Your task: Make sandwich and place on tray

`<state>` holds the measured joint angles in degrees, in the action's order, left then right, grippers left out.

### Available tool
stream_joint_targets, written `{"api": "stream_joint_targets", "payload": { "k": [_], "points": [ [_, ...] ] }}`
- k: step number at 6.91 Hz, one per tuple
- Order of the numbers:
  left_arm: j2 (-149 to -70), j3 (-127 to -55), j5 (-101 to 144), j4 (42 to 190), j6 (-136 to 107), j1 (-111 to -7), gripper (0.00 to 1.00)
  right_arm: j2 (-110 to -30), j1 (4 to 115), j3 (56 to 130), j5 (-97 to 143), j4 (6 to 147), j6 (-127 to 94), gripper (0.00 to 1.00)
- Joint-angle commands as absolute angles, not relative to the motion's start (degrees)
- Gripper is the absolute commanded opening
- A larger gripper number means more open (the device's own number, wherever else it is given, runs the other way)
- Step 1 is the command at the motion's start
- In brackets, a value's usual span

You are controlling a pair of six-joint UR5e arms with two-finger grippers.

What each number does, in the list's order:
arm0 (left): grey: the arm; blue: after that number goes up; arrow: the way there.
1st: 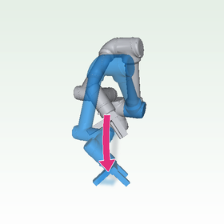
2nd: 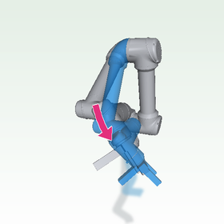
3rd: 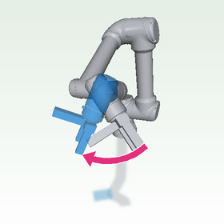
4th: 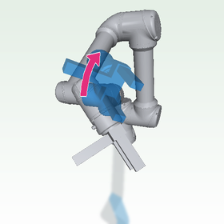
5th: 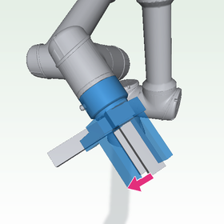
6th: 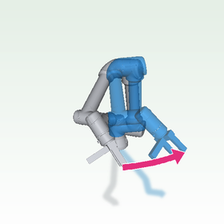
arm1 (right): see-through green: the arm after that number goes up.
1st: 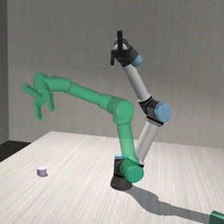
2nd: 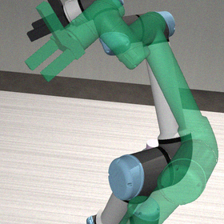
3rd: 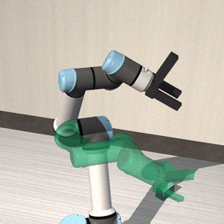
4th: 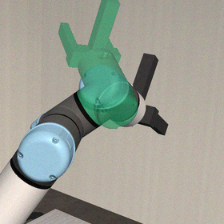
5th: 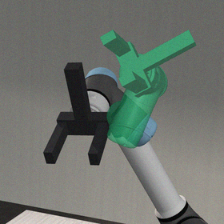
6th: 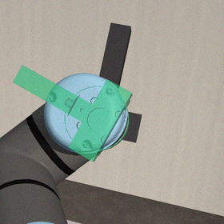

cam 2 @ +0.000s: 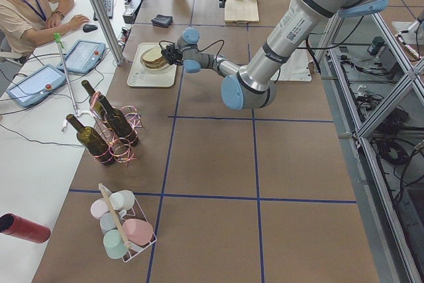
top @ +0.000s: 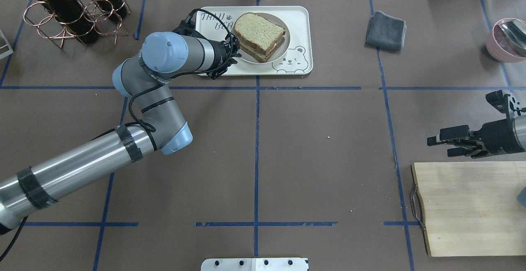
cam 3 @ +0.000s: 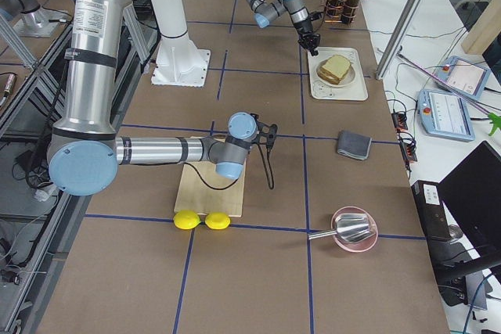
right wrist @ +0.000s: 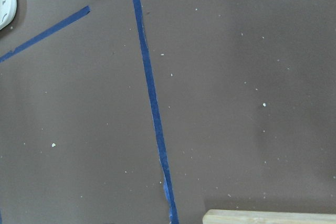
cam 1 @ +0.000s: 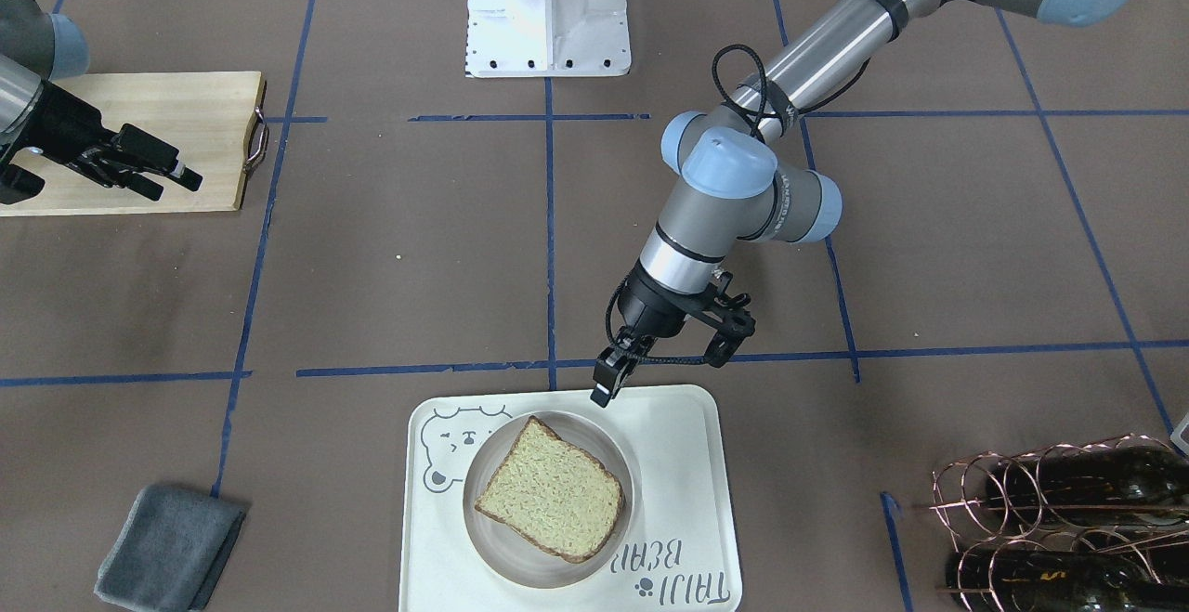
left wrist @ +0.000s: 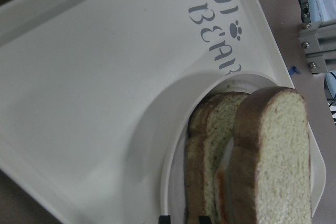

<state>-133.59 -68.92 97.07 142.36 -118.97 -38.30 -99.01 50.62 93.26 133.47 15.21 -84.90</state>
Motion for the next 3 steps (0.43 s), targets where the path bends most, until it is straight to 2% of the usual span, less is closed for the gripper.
{"api": "stream_joint_targets", "payload": {
  "k": [1, 3],
  "points": [
    [-123.28, -81.94, 104.01, 140.20, -109.93, -38.41, 0.34, -99.05, 51.15, 93.43, 133.68, 15.64, -84.90, 1.00],
    [-107.66, -96.09, 107.66, 139.83, -93.08, -38.76, 0.35, -99.31, 53.59, 93.25, 133.77, 20.35, -79.59, 1.00]
  ]
}}
